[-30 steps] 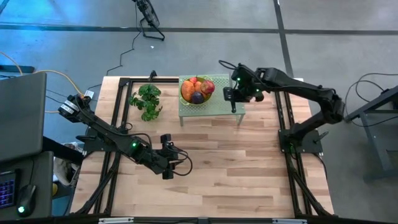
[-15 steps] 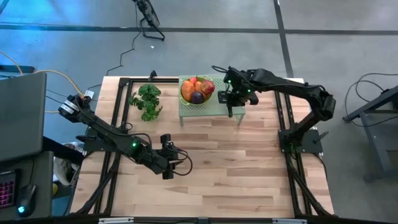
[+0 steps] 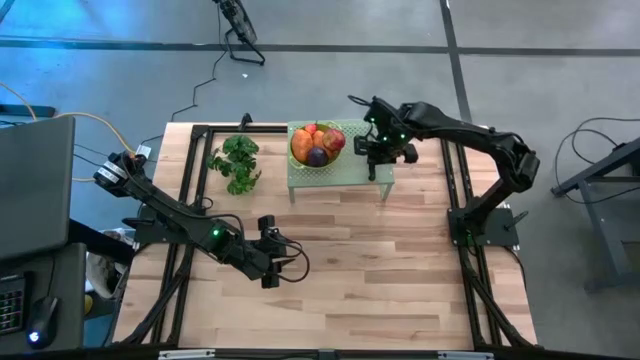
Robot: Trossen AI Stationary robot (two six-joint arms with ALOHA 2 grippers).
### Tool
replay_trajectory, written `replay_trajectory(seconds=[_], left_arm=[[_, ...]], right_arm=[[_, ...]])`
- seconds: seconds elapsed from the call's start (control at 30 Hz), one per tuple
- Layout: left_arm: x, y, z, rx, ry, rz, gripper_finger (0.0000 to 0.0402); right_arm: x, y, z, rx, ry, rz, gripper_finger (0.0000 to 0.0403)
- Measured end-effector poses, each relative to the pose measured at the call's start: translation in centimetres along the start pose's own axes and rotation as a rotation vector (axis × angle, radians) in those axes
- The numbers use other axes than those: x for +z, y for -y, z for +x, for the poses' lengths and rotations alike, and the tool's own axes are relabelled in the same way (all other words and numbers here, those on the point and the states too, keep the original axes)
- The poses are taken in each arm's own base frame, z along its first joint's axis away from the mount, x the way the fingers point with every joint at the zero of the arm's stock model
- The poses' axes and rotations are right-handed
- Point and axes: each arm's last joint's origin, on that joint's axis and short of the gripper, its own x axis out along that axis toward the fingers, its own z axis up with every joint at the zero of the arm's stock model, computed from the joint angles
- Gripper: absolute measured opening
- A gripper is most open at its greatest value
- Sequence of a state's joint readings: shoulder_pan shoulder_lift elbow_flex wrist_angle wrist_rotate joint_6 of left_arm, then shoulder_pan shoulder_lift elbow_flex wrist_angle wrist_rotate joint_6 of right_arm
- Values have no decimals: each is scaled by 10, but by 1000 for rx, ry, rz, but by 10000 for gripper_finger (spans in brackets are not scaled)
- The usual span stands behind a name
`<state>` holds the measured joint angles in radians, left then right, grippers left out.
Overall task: Pick & Place Fruit
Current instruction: Put the black knife on the shelf
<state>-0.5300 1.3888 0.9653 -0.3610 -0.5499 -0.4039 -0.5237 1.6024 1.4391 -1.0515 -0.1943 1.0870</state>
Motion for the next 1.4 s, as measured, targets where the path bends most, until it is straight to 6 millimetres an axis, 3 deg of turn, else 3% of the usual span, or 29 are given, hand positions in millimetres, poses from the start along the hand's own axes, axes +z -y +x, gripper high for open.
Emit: replay_trajectory(seconds=[1.4], left_arm=[[0,0,0,1,-1,3,212]], right_arm=[[-3,2,3,-61,7,-38,84]])
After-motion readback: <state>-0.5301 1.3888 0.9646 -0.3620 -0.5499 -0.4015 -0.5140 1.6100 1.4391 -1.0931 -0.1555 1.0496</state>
